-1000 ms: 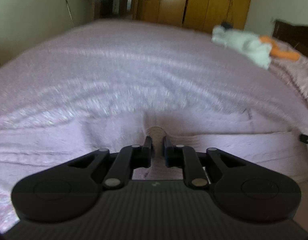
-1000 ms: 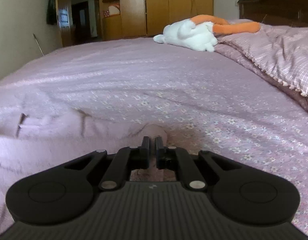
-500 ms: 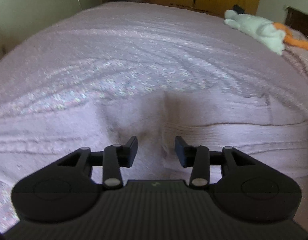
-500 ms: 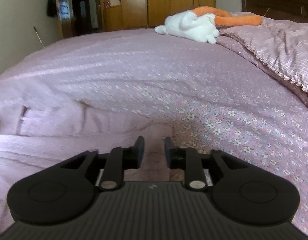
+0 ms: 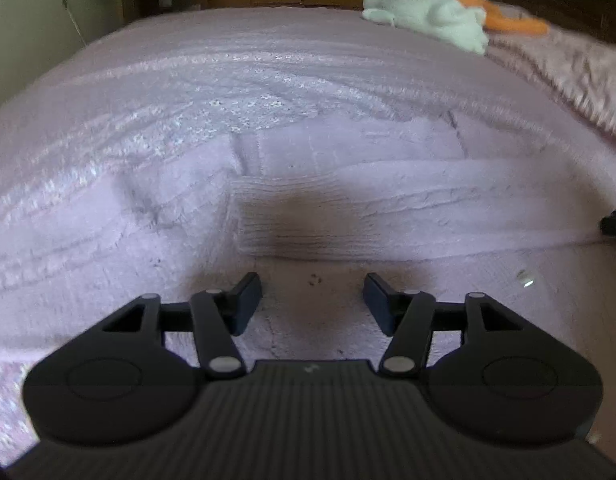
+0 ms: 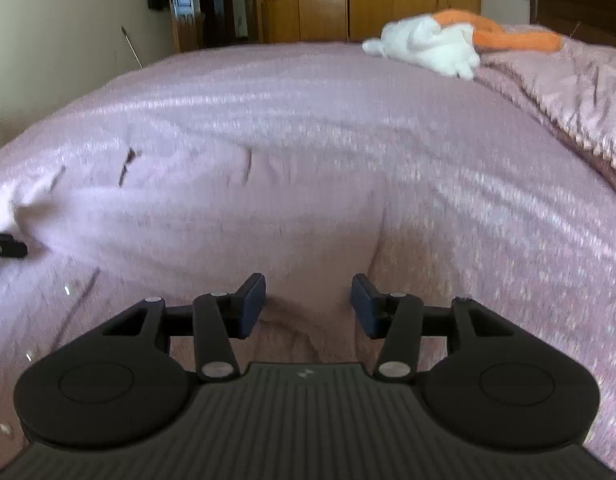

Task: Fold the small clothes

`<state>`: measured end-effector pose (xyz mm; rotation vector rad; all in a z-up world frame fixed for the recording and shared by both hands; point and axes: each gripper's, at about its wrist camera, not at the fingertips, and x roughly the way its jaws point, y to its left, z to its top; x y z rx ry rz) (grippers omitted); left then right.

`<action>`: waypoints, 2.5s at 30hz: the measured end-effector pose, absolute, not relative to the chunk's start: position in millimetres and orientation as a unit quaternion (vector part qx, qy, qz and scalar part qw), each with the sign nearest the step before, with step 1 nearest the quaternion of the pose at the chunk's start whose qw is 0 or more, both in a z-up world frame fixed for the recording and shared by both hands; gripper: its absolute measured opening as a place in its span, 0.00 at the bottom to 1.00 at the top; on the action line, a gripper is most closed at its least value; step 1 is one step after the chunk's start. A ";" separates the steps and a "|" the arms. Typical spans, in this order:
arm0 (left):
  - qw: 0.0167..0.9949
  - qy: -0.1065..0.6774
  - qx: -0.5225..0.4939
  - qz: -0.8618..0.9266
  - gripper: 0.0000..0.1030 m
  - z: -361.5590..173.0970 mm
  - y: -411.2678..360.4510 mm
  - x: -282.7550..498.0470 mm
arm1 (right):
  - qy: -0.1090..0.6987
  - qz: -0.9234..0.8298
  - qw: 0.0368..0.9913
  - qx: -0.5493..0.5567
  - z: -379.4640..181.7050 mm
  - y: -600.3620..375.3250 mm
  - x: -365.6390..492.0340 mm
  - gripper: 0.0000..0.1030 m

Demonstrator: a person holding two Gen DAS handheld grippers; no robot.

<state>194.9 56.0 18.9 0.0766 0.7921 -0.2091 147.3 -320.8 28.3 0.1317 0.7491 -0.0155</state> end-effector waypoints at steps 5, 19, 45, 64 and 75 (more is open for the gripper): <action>0.921 0.381 0.053 -0.058 0.70 13.1 46.4 213.4 | 0.358 -0.016 0.928 0.105 10.2 -333.3 148.1 0.61; 0.952 0.302 -0.052 0.006 0.54 52.3 90.8 190.3 | 0.340 -0.010 0.935 0.101 6.0 -335.1 143.7 0.64; 0.907 0.419 -0.019 0.027 0.29 43.6 82.3 192.5 | 0.356 -0.017 0.930 0.092 29.5 -329.9 131.6 0.65; 0.907 0.378 -0.090 0.164 0.61 76.1 263.4 112.2 | 0.359 0.043 0.918 0.165 92.3 -243.0 57.8 0.65; 0.888 0.352 -0.229 0.187 0.61 47.6 330.9 120.3 | 0.377 0.025 0.914 0.145 67.1 -206.5 60.4 0.66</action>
